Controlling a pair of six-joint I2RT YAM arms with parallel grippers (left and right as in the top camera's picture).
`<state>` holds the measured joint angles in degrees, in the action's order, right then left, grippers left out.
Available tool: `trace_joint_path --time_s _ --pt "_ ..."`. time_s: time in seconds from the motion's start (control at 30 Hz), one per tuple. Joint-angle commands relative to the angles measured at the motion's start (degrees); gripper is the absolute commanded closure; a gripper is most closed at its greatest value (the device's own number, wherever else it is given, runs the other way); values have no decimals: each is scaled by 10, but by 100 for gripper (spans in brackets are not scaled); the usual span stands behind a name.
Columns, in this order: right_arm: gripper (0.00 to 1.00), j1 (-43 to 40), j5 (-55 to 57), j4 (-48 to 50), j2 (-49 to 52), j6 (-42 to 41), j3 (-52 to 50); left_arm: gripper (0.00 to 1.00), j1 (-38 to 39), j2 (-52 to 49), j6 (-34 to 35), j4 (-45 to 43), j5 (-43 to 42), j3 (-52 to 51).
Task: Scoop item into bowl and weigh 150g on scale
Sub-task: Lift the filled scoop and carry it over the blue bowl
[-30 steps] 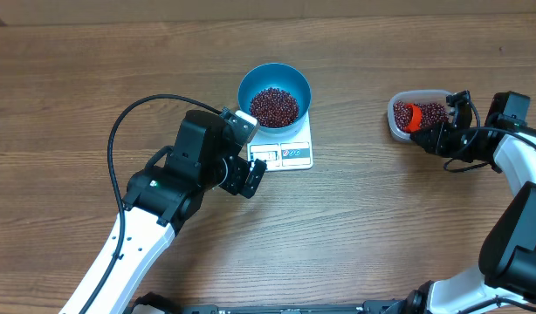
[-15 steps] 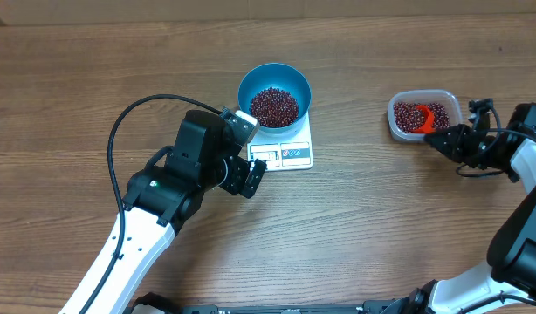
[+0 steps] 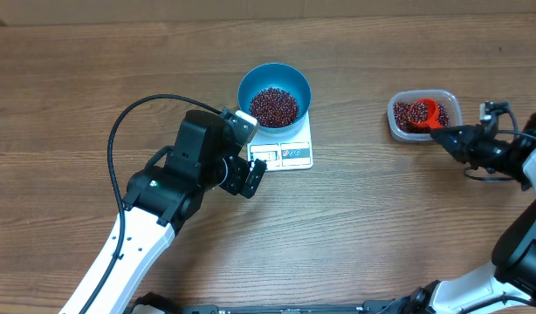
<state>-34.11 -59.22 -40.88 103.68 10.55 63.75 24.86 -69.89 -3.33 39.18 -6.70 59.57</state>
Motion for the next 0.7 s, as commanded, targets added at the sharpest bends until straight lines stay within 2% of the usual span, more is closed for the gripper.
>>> trace_joint_path --time_s 0.0,0.17,0.37,0.67 --pt "96 -15 -72 -6 7 4 0 1 -1 -3 5 -2 -4 0" --pt "96 -20 -94 -17 7 8 0 0 -1 -3 6 -2 -4 0" --pt "96 -19 -175 -35 7 45 0 0 -1 -3 6 -2 -4 0" --pt "96 -17 -198 -66 7 58 0 0 -1 -3 6 -2 -4 0"
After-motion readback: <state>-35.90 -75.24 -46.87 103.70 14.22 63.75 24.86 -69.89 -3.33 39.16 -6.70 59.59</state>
